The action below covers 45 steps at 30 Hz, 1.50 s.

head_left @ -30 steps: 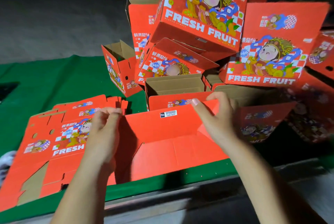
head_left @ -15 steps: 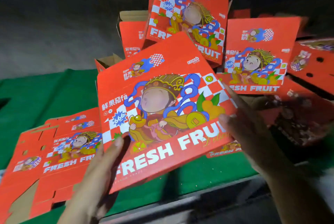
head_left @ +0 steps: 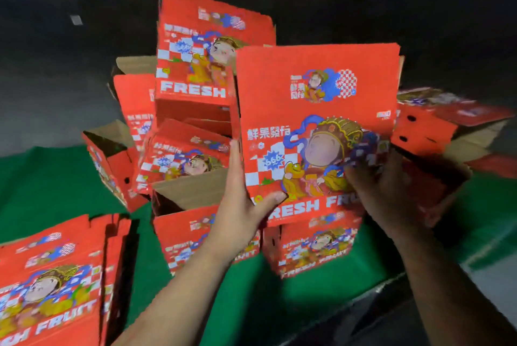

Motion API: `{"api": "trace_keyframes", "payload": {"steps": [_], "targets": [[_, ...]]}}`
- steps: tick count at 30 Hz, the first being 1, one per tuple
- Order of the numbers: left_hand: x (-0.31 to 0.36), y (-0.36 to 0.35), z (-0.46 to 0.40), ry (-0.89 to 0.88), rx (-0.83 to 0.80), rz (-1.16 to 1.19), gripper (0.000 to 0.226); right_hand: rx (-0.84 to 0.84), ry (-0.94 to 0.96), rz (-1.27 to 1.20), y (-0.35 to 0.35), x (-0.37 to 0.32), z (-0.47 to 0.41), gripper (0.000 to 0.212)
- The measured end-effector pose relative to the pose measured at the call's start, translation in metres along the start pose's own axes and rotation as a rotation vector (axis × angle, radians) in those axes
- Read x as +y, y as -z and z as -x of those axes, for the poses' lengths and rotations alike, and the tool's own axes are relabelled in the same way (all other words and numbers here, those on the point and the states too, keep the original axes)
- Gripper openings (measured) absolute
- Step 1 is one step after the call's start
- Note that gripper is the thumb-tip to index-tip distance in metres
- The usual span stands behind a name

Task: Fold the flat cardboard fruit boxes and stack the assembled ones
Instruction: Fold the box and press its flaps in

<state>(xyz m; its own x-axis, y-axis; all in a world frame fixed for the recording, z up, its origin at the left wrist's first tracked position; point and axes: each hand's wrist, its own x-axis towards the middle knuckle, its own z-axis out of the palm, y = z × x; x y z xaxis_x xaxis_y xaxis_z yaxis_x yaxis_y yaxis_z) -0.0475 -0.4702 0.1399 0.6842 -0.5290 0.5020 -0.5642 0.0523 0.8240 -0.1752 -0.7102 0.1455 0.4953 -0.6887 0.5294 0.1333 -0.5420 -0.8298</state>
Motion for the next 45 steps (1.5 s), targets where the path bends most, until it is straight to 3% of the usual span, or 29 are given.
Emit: {"api": "trace_keyframes", "payload": {"steps": [3, 6, 8, 12, 16, 19, 22, 26, 30, 33, 35, 39, 41, 45], "targets": [[-0.018, -0.032, -0.035, 0.030, 0.014, -0.092, 0.112, 0.128, -0.046, 0.103, -0.015, 0.014, -0.028, 0.079], [-0.043, -0.043, -0.041, 0.189, -0.018, -0.225, 0.100, 0.090, -0.146, 0.216, -0.022, 0.037, -0.043, 0.074], [-0.060, -0.047, -0.047, 0.291, -0.041, -0.305, 0.091, 0.066, -0.284, 0.262, -0.024, 0.051, -0.046, 0.088], [-0.080, -0.058, -0.064, 0.376, -0.037, -0.188, 0.080, 0.020, -0.453, 0.394, -0.036, 0.057, -0.050, 0.114], [-0.082, -0.057, -0.066, 0.447, -0.051, -0.272, 0.078, -0.003, -0.537, 0.413, -0.039, 0.038, -0.052, 0.120], [-0.061, -0.061, -0.049, 0.421, 0.188, -0.477, 0.089, 0.147, -0.405, 0.454, -0.047, 0.015, -0.032, 0.112], [-0.030, -0.068, -0.021, 0.310, 0.471, -0.316, 0.066, 0.227, -0.148, 0.366, -0.074, -0.010, 0.014, 0.100], [-0.018, -0.045, 0.019, 0.204, 0.349, 0.033, 0.024, 0.072, 0.141, 0.216, -0.123, -0.031, 0.084, 0.077], [-0.038, 0.029, 0.076, 0.234, 0.290, 0.086, 0.022, -0.194, 0.192, 0.174, -0.178, -0.041, 0.147, 0.056], [-0.076, 0.098, 0.130, 0.390, 0.407, -0.069, 0.018, -0.588, 0.097, 0.118, -0.235, -0.048, 0.206, 0.050], [-0.104, 0.147, 0.174, 0.548, 0.481, -0.227, 0.017, -0.861, -0.062, 0.086, -0.276, -0.055, 0.249, 0.044], [-0.141, 0.246, 0.268, 0.919, 0.465, -0.681, 0.039, -1.172, -0.436, 0.030, -0.344, -0.073, 0.321, 0.041], [-0.153, 0.286, 0.305, 1.000, 0.357, -0.879, 0.054, -1.227, -0.578, 0.036, -0.371, -0.076, 0.346, 0.045], [-0.182, 0.339, 0.351, 1.154, -0.122, -1.042, 0.077, -1.182, -0.763, 0.057, -0.406, -0.072, 0.373, 0.045]]}}
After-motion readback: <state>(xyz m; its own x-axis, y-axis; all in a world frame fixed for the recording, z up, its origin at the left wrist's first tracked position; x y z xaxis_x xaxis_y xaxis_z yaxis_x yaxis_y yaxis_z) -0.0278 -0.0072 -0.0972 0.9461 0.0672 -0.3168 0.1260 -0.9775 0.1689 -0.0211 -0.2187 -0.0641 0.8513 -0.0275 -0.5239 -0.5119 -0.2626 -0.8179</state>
